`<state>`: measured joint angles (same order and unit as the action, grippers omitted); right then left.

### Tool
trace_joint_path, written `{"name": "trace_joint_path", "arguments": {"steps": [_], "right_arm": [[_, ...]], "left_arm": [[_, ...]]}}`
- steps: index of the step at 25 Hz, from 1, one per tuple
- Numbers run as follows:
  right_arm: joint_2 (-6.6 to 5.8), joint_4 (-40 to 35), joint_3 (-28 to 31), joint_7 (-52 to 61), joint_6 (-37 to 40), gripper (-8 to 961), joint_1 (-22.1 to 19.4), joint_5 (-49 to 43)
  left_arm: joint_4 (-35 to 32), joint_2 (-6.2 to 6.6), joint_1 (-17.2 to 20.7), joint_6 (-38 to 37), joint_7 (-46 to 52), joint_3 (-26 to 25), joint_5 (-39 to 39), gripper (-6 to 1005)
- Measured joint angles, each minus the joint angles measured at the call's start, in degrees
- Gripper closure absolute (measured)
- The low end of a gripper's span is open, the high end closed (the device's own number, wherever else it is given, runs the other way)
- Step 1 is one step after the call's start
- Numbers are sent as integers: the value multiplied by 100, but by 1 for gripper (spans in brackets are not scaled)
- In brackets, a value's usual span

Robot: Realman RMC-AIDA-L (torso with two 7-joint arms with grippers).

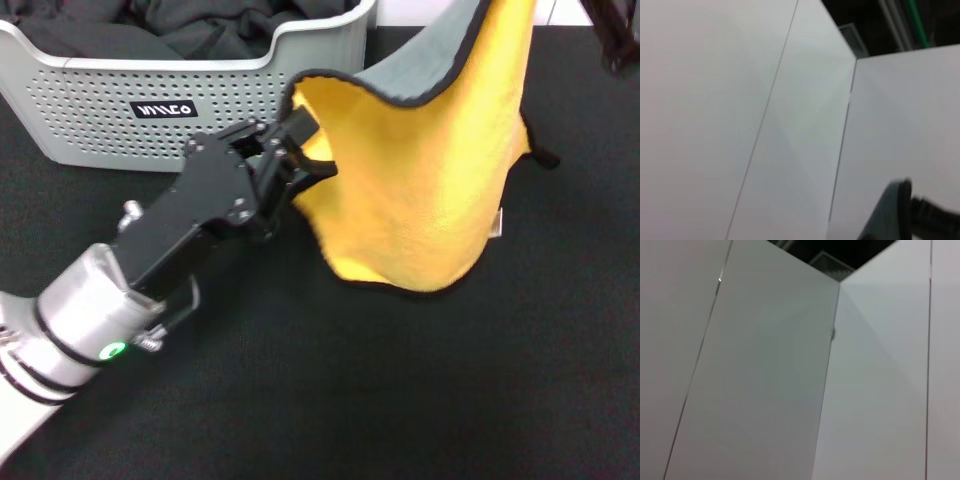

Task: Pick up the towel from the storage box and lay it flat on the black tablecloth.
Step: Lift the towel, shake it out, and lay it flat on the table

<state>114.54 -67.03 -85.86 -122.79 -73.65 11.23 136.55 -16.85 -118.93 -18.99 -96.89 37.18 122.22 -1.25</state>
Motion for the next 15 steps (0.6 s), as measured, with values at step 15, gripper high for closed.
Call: {"name": "trace_joint_path", "arguments": {"steps": [15], "right_arm": [[56, -2109, 133, 1495, -207, 899, -1703, -1959]], "left_arm": [[151, 728, 180, -1769, 890, 12, 633, 953]]}}
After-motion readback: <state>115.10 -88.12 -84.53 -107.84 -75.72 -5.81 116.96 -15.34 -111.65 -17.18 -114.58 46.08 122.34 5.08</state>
